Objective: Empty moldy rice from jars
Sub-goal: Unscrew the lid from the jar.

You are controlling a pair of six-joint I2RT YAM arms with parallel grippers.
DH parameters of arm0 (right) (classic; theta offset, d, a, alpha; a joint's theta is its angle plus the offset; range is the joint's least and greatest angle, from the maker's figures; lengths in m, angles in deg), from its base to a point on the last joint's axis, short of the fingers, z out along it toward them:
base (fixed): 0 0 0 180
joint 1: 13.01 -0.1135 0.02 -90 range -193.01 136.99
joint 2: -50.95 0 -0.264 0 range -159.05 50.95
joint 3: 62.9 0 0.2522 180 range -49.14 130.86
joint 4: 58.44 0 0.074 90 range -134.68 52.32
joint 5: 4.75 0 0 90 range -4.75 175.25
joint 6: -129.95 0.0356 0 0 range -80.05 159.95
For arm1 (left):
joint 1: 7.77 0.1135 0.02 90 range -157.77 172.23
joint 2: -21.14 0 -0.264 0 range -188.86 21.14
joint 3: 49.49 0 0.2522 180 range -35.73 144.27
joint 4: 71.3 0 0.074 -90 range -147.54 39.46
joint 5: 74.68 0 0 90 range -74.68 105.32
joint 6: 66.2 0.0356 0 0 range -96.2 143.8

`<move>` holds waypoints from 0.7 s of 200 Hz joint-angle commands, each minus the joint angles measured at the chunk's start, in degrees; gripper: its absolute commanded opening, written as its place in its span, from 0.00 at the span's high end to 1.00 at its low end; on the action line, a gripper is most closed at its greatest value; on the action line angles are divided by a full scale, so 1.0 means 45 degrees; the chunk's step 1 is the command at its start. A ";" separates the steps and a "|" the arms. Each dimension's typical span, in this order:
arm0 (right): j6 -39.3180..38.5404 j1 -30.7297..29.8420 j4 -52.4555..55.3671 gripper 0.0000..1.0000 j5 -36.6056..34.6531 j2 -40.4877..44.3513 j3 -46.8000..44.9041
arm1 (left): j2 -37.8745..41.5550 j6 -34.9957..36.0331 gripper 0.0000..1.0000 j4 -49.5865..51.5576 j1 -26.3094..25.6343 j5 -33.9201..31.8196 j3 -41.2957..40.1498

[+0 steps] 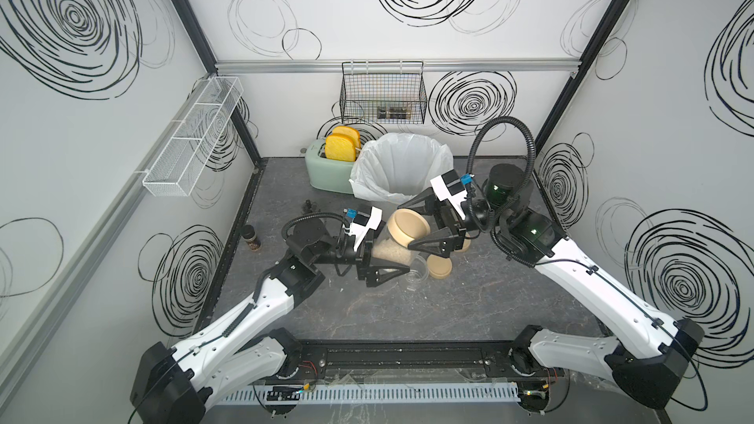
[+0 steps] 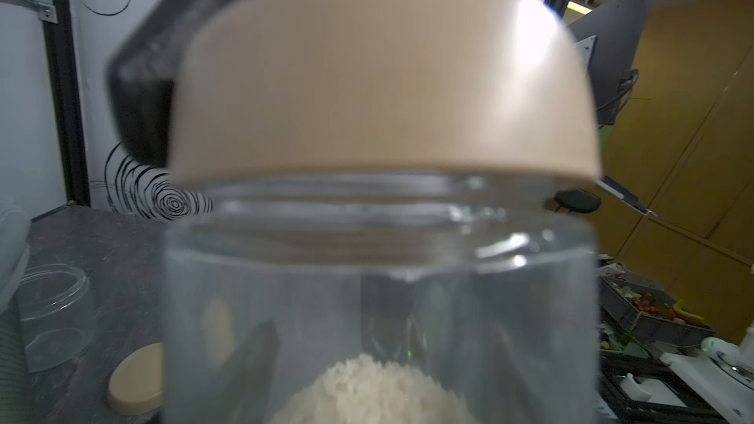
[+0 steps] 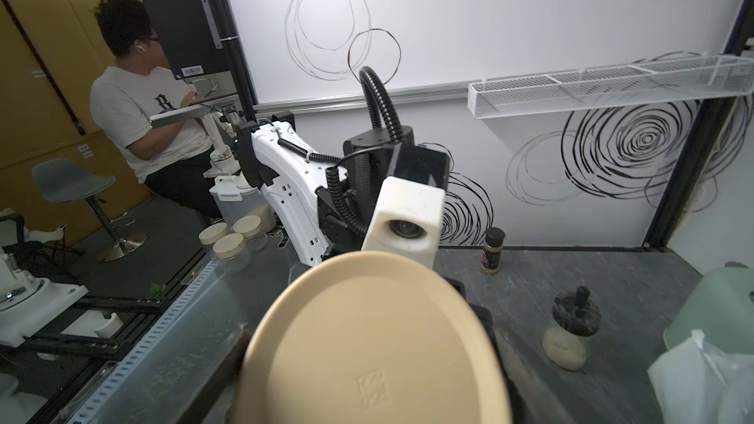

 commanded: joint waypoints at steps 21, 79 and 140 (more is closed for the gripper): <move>-0.2023 -0.0558 0.1592 0.28 0.0953 -0.0558 0.0072 | -0.0051 -0.2241 0.21 -0.4553 -0.0083 0.0750 0.0475; -0.2301 -0.0558 0.1804 0.21 0.0573 -0.0636 0.0247 | -0.0028 -0.2213 0.21 -0.4826 -0.0074 0.0355 0.0195; -0.1763 -0.0443 0.0475 0.23 0.0475 -0.0283 -0.0103 | 0.0004 -0.2188 0.21 -0.4821 -0.0098 0.0356 0.0114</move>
